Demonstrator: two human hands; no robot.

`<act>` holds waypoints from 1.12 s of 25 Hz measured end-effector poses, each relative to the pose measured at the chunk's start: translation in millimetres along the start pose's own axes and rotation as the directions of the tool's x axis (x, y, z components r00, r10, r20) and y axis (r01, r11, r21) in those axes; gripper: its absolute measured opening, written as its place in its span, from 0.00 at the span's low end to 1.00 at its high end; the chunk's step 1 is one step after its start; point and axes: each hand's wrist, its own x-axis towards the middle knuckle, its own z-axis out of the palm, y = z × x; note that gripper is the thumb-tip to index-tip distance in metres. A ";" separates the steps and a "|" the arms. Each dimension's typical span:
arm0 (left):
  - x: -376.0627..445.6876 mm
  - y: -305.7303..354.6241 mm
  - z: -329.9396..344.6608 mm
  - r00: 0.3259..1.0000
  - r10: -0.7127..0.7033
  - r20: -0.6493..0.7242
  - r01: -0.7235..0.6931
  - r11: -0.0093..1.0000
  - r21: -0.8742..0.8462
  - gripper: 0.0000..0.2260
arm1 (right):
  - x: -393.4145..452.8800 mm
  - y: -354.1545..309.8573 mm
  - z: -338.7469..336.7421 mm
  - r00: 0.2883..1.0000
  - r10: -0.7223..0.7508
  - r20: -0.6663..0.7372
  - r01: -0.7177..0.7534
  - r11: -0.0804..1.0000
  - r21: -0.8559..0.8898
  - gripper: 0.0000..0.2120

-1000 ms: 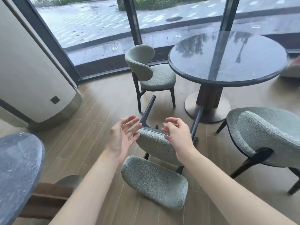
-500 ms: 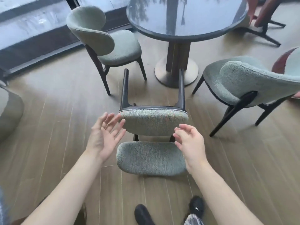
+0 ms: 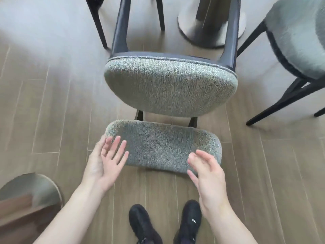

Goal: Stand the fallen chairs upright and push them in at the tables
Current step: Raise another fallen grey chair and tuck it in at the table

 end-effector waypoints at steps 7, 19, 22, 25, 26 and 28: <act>143.5 -127.0 -99.4 0.987 -0.053 -0.150 0.061 0.997 0.055 0.22 | 115.1 192.6 -36.7 0.972 0.236 -0.012 -0.236 0.971 0.027 0.15; 341.4 -237.9 -194.2 0.958 0.127 -0.256 -0.032 0.938 0.345 0.39 | 296.8 371.0 -41.6 0.935 0.337 -0.113 -0.275 0.886 0.373 0.55; 357.7 -243.6 -205.5 0.970 0.226 -0.088 -0.192 0.938 0.288 0.22 | 314.0 382.1 -41.6 0.948 0.304 -0.099 -0.211 0.829 0.517 0.56; 351.7 -236.5 -206.2 0.965 0.252 -0.071 -0.223 0.932 0.287 0.28 | 309.2 377.9 -44.3 0.956 0.276 -0.101 -0.191 0.844 0.501 0.56; 344.3 -233.4 -203.6 0.967 0.243 -0.072 -0.211 0.929 0.305 0.31 | 303.4 370.8 -46.7 0.957 0.273 -0.098 -0.193 0.852 0.487 0.56; 322.8 -230.3 -199.2 0.972 0.226 -0.069 -0.187 0.914 0.360 0.30 | 289.3 352.7 -56.6 0.954 0.275 -0.116 -0.195 0.869 0.455 0.53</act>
